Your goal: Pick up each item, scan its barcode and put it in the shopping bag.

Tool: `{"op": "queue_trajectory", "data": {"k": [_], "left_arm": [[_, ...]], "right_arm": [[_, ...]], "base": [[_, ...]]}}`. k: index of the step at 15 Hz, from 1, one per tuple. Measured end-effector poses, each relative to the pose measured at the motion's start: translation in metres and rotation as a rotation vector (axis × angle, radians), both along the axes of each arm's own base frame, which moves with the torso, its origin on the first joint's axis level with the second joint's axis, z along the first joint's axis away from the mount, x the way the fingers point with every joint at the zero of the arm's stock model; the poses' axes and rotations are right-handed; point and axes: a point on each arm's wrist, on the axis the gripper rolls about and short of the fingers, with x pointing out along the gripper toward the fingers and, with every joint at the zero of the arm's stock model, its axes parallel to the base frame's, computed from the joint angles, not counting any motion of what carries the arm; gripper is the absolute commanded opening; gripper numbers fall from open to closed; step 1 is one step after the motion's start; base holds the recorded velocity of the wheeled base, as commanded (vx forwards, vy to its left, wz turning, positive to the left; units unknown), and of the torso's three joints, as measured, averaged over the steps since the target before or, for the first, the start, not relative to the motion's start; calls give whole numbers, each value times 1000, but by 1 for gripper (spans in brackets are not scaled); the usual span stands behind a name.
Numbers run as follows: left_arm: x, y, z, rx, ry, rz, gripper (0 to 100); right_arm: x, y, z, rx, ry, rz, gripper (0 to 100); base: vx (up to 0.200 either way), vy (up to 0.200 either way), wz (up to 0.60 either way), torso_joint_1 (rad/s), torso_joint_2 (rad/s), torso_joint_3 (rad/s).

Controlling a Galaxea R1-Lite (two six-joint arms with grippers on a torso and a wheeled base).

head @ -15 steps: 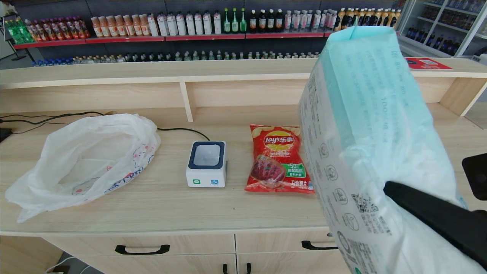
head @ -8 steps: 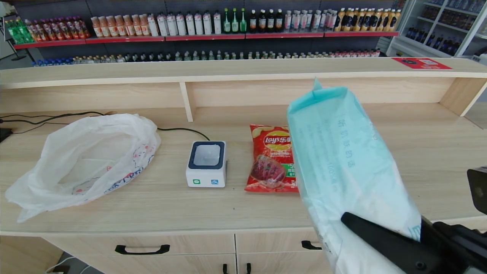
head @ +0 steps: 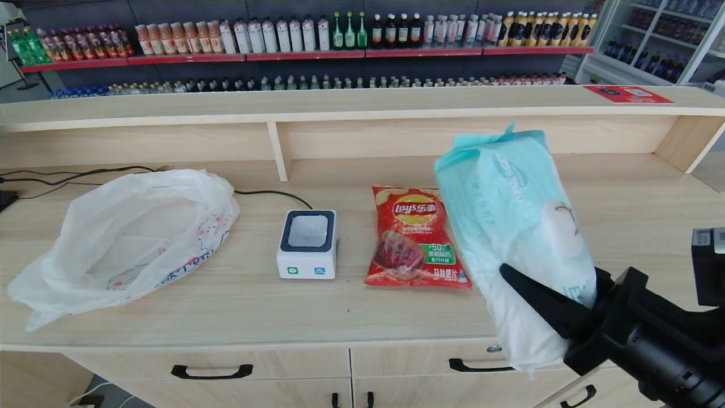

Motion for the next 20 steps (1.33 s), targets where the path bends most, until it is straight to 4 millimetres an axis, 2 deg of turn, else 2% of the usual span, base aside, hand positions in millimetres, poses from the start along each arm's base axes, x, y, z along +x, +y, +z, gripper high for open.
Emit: {"op": "queue_trajectory", "data": {"k": [4,7,12,16,20], "left_arm": [[0,0,0,-1,0,0,100],[0,0,0,-2,0,0,100],[0,0,0,-2,0,0,100],[0,0,0,-3,0,0,100],[0,0,0,-5,0,1,100]], "right_arm": [[1,-8,8,-14,-52,-265,0],[2,-9,27,57,-115,-290,0],[-1,-11,32,84,-128,-289,0],[8,-19,45,127,-167,-354,0],[10,-20,49,170,-162,-383,0]], "base": [[0,0,0,0,0,0],[-133,0,0,3,3,3],[-40,0,0,4,2,0],[0,200,0,13,4,0],[0,200,0,5,5,-1]]}}
